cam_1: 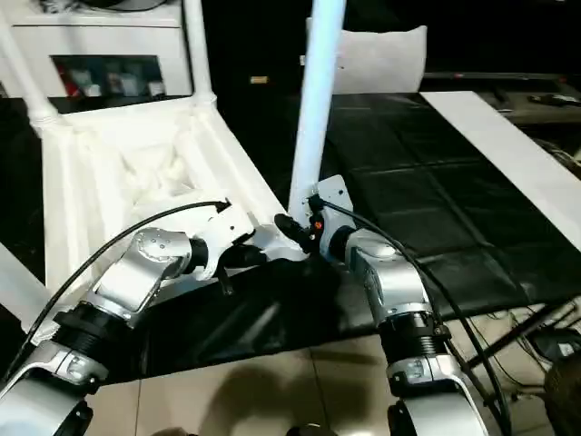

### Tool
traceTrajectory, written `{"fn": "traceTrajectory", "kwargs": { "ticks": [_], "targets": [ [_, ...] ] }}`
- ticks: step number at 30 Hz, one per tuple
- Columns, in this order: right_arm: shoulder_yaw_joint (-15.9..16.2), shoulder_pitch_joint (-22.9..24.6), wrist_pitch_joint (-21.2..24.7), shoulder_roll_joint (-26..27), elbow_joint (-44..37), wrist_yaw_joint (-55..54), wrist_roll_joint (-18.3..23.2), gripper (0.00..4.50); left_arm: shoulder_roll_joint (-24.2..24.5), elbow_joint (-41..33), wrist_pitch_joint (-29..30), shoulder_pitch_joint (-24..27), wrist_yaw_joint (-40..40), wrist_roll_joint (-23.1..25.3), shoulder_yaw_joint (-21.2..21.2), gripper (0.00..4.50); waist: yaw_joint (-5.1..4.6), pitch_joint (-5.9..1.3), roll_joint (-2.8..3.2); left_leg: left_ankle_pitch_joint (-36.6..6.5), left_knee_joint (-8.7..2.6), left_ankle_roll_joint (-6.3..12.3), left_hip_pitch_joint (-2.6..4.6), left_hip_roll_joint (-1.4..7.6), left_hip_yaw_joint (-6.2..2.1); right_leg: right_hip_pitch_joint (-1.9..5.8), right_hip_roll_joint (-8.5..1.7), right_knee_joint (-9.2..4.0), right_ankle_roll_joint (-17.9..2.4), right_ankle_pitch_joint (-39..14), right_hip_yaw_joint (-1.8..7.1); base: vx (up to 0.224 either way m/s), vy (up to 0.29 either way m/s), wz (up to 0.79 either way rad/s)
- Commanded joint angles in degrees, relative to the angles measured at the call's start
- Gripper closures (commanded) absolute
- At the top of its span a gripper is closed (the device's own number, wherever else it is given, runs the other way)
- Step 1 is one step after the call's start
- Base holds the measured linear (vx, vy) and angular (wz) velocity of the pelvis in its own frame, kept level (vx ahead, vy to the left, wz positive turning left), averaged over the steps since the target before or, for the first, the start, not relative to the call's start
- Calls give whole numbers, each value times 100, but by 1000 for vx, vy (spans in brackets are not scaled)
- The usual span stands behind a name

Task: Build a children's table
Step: Rotate leg to tighten

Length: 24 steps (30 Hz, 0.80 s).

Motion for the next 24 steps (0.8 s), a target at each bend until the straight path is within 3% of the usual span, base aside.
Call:
{"fn": "traceTrajectory", "kwargs": {
  "ticks": [1, 3, 5, 12, 15, 18, 24],
  "targets": [
    [224, 82, -23, -32, -152, 271, 122, 122, -45, -125, -87, 22, 68, -25, -43, 450, 34, -396, 4, -803, -355, 278, 17, 268, -108, 311, -527, -425, -841, -1616, 359, 0, 0, 0],
    [248, 161, -88, -313, -339, 665, 203, 106, 95, 24, -548, 28, -99, -62, -53, 450, 47, -381, -8, -831, -359, 297, 13, 259, -101, 316, -522, -439, -844, -1681, 356, 0, 0, 0],
    [277, 216, -146, -581, -487, 1126, 277, 89, 239, 62, -942, 87, -471, -150, -130, 450, 76, -372, 1, -952, -361, 322, 24, 257, -107, 317, -526, -477, -712, -1949, 355, 0, 0, 0],
    [563, 290, -566, -1434, -613, 2489, 277, 25, 691, 120, -1781, 139, -1480, -237, -491, 450, 131, -349, -11, -1139, -357, 295, 60, 267, -106, 266, -540, -542, -537, -2520, 346, 0, 0, 0],
    [603, 273, -576, -1559, -602, 2851, 388, 25, 815, 120, -1975, 133, -1782, -249, -614, 450, 183, -362, -2, -1087, -369, 297, 59, 292, -109, 277, -538, -496, -628, -2289, 355, 0, 0, 0],
    [726, 263, -730, -1750, -550, 3485, 527, 57, 975, 154, -2254, 87, -2231, -244, -753, 450, 258, -376, 2, -993, -361, 333, 63, 309, -95, 278, -537, -446, -753, -1933, 362, 0, 0, 0],
    [953, 221, -835, -1832, -419, 4028, 556, 100, 1163, 150, -2514, -13, -2859, -294, -922, 450, 313, -366, -5, -1026, -372, 249, 58, 312, -94, 290, -547, -443, -790, -2040, 352, 0, 0, 0]
  ]
}}
